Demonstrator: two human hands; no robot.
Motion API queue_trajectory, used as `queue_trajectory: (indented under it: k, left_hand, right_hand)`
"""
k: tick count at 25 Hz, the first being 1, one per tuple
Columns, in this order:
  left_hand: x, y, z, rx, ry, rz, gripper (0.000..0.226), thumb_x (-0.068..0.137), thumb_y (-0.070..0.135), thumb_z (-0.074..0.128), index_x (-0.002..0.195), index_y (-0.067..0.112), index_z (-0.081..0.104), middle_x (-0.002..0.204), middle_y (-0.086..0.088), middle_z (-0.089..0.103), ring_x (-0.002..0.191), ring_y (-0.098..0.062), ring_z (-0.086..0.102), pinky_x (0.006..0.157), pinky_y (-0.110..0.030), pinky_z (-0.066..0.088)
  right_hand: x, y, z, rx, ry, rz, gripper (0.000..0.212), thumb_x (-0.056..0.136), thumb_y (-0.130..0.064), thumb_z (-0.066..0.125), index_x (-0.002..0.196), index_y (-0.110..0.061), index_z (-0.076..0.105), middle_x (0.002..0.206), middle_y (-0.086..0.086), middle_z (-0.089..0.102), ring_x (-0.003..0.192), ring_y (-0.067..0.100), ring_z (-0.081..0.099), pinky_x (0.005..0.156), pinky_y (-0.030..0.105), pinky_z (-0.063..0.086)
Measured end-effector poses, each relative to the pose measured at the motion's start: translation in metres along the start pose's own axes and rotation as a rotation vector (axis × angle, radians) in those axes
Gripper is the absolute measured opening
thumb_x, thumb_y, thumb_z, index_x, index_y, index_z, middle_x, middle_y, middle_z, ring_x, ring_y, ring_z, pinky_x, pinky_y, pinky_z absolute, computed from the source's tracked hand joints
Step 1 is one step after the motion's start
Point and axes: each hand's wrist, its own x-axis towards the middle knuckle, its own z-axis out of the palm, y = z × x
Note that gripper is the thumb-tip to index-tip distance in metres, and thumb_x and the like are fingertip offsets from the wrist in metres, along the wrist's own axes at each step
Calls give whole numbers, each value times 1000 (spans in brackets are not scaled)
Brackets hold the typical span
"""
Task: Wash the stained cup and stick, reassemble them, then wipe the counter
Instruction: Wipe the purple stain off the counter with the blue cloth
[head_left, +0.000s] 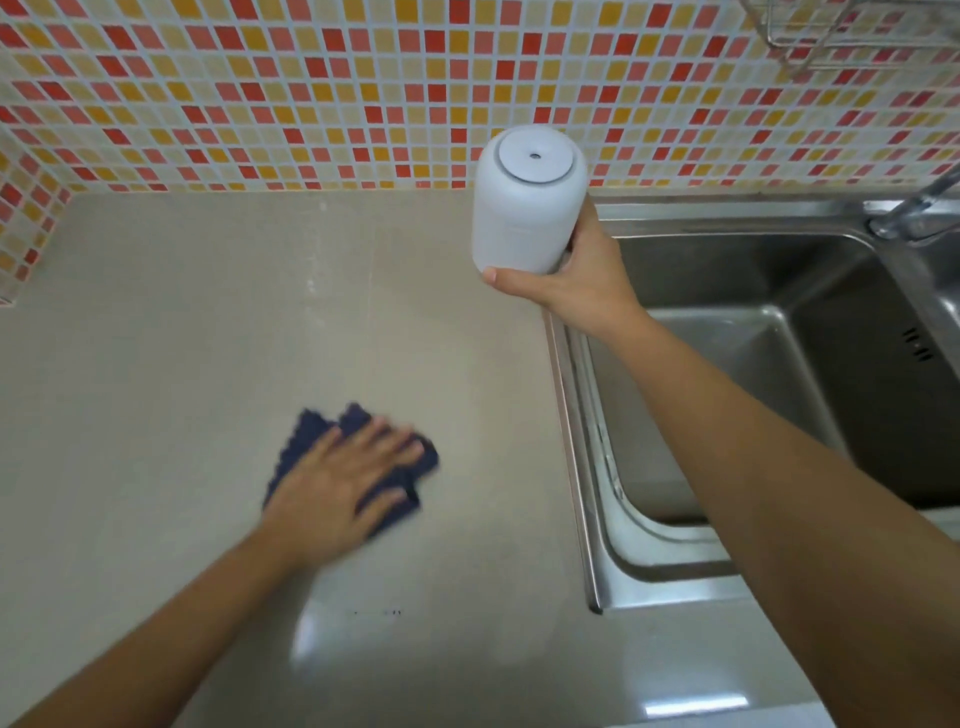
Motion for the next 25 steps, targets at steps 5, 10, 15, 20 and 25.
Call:
queue_trajectory:
  k: [5,10,15,20,25]
  left_hand:
    - [112,22,7,6,81,-288,61,90,52,19,140,26,43,145,3,46,137,-25,37,110,-46,28]
    - [36,108,18,3,2,147,48,95,51,31,136,32,46,143,13,45,137,-14,36,111,-38,27]
    - [-17,3,0,9,23,-75,50,97,53,22,140,33,36,143,13,44,135,-15,40,107,-38,28]
    - [38,-19,0,-20,87,-326,61,94,56,13,142,26,38,146,8,43,140,-14,23,113,-44,28]
    - [-45,14,3,-18,21,-75,50,97,51,26,138,28,42,145,13,38,141,-8,25,112,-32,17]
  right_hand:
    - [-1,7,15,21,7,6,89,57,-32,87,131,-24,39,116,-15,55,101,-2,52,78,10,44]
    - [2,12,30,45,-13,17,90,56,-33,88,131,-24,39,119,-12,54,106,2,53,80,10,43]
    - [9,27,61,32,-118,79,94,49,-42,88,128,-27,41,121,-11,56,110,10,55,92,36,51]
    - [21,44,93,-17,-140,109,95,52,-41,88,131,-27,38,119,-11,54,109,12,53,92,36,49]
    - [26,58,106,-38,-139,112,93,55,-35,88,131,-27,37,116,-14,54,106,9,53,89,28,47]
